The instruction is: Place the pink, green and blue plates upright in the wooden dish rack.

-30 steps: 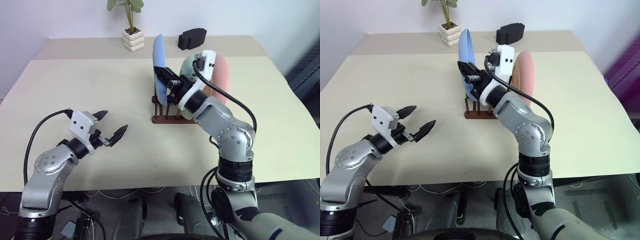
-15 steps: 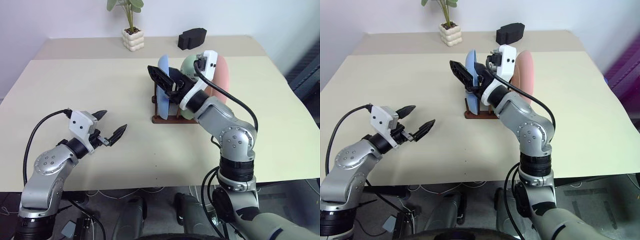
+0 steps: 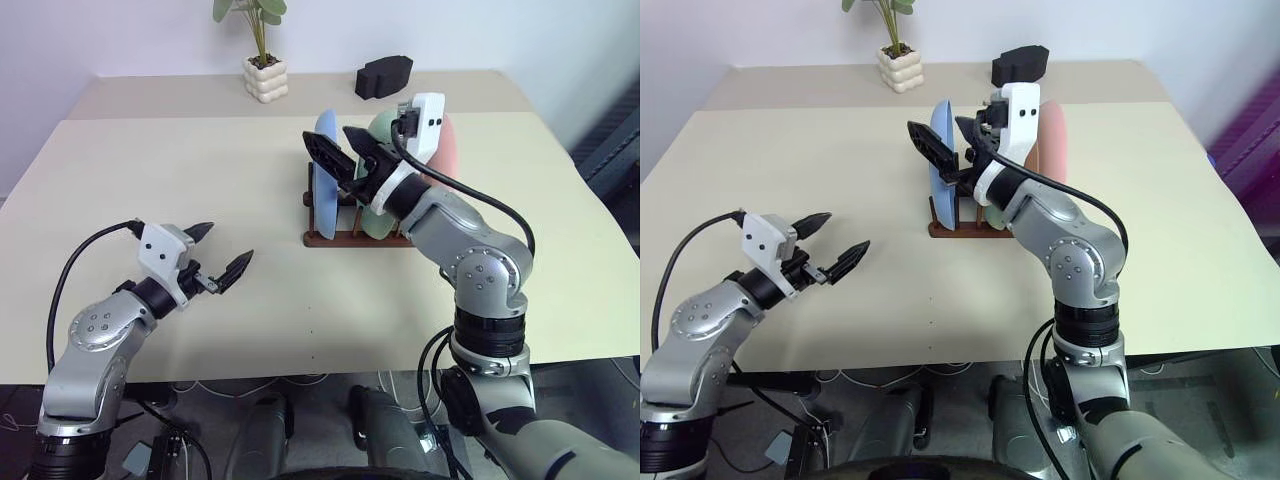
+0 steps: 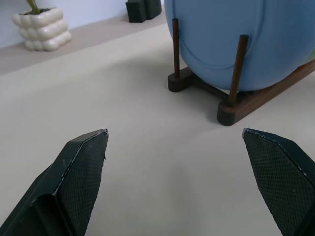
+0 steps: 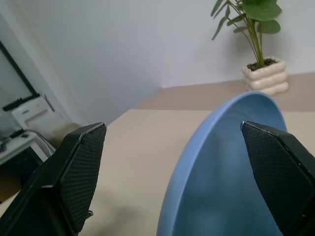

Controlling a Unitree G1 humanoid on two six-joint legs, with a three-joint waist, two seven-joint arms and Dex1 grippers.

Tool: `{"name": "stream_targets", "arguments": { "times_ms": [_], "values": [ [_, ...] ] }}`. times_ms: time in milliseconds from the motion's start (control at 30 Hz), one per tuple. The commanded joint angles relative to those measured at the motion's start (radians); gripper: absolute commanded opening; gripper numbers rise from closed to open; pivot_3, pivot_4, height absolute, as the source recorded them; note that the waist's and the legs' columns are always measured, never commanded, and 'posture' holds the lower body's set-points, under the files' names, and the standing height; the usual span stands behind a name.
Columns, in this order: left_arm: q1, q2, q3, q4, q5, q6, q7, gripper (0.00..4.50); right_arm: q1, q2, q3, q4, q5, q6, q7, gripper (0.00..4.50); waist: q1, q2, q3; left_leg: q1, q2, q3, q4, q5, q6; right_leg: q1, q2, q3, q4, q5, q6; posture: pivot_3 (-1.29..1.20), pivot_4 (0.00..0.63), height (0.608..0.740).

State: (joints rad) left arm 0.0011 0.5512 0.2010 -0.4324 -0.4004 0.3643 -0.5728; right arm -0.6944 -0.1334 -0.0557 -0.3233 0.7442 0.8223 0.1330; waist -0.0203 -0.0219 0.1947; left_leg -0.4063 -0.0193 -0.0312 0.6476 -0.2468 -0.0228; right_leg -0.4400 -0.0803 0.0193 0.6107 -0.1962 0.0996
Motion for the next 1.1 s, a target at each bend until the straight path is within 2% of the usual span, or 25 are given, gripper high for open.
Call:
{"name": "stream_targets", "arguments": {
  "times_ms": [33, 233, 333, 467, 567, 700, 867, 1100],
  "values": [
    [-0.004, -0.001, 0.003, -0.009, 0.007, -0.026, -0.003, 4.50, -0.047, -0.049, 0.018, -0.079, -0.023, -0.036, 0.060, 4.45, 0.001, 0.000, 0.000, 0.000, 0.000, 0.000, 0.000, 0.000, 0.000, 0.000, 0.000, 0.000, 0.000, 0.000, 0.000, 0.00, 0.150, 0.736],
    [-0.012, -0.008, -0.011, -0.011, 0.013, -0.026, 0.004, 4.50, -0.092, -0.150, -0.013, -0.089, -0.071, -0.106, 0.144, 4.45, 0.001, 0.000, 0.000, 0.000, 0.000, 0.000, 0.000, 0.000, 0.000, 0.000, 0.000, 0.000, 0.000, 0.000, 0.000, 0.00, 0.150, 0.736],
    [-0.016, -0.009, -0.012, -0.010, 0.015, -0.026, 0.008, 4.50, -0.113, -0.300, -0.094, -0.054, -0.093, -0.182, 0.270, 4.45, 0.007, 0.000, 0.001, -0.001, 0.000, 0.000, 0.001, 0.000, 0.000, 0.000, 0.000, 0.000, -0.001, -0.001, 0.000, 0.00, 0.150, 0.736],
    [-0.041, -0.017, -0.025, 0.012, 0.036, -0.027, 0.026, 4.50, -0.009, -0.552, -0.284, 0.103, -0.122, -0.331, 0.500, 4.45, 0.015, 0.000, 0.001, -0.002, -0.001, -0.001, 0.000, -0.001, 0.001, 0.003, 0.000, -0.002, -0.009, -0.001, 0.000, 0.00, 0.150, 0.736],
    [-0.051, -0.029, -0.033, 0.011, 0.040, -0.021, 0.039, 4.50, 0.078, -0.633, -0.401, 0.206, -0.071, -0.364, 0.607, 4.45, 0.009, 0.000, 0.001, -0.001, -0.001, 0.000, 0.001, -0.003, 0.005, 0.009, -0.001, -0.003, -0.016, 0.000, 0.000, 0.00, 0.150, 0.736],
    [-0.073, -0.053, -0.047, 0.044, 0.081, -0.030, 0.080, 4.50, 0.244, -0.671, -0.481, 0.344, -0.125, -0.464, 0.698, 4.45, 0.004, 0.001, 0.001, 0.000, -0.001, 0.003, 0.000, -0.004, 0.007, 0.009, -0.001, 0.000, -0.016, 0.000, 0.001, 0.00, 0.150, 0.736],
    [-0.094, -0.062, -0.037, 0.112, 0.121, -0.030, 0.118, 4.50, 0.474, -0.637, -0.434, 0.457, -0.251, -0.599, 0.732, 4.45, 0.009, 0.002, 0.000, 0.002, 0.000, 0.002, 0.001, -0.004, 0.007, 0.010, 0.000, -0.001, -0.014, 0.000, 0.000, 0.00, 0.150, 0.736],
    [-0.069, -0.067, -0.036, 0.106, 0.135, -0.019, 0.128, 4.50, 0.484, -0.584, -0.394, 0.550, -0.288, -0.671, 0.712, 4.45, 0.005, 0.004, 0.001, 0.003, 0.000, 0.004, 0.002, -0.004, 0.007, 0.010, 0.000, 0.002, -0.014, 0.000, 0.001, 0.00, 0.150, 0.736]
  ]
}}
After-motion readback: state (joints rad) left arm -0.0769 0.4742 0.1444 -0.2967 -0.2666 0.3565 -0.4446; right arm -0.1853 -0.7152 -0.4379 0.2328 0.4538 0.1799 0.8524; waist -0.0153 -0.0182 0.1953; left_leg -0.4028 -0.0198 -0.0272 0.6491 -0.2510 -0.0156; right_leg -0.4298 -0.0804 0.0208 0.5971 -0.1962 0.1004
